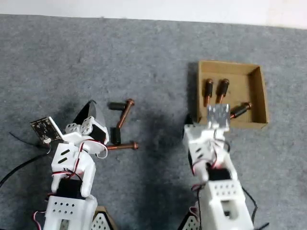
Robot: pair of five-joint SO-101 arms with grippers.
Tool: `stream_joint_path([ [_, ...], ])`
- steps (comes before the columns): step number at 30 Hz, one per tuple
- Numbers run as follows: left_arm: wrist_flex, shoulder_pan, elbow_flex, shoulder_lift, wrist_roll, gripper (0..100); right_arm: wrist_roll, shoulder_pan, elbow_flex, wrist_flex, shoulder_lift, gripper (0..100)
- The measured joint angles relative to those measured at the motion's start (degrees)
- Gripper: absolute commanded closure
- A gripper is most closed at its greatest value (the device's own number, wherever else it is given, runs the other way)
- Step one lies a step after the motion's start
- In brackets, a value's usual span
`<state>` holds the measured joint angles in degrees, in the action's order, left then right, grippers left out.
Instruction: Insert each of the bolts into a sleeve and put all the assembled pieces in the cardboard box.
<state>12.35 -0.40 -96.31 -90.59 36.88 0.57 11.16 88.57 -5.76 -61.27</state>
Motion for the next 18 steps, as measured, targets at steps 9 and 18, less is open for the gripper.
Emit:
stream_joint_path([
  [9, 0.0, 0.0, 0.0, 0.0, 0.0, 99, 0.0, 0.6, 7.2, 1.1, -17.8, 77.9],
  [18, 0.0, 0.0, 0.0, 0.0, 0.0, 99, 0.0, 0.7, 7.2, -1.2, -25.0, 77.9],
])
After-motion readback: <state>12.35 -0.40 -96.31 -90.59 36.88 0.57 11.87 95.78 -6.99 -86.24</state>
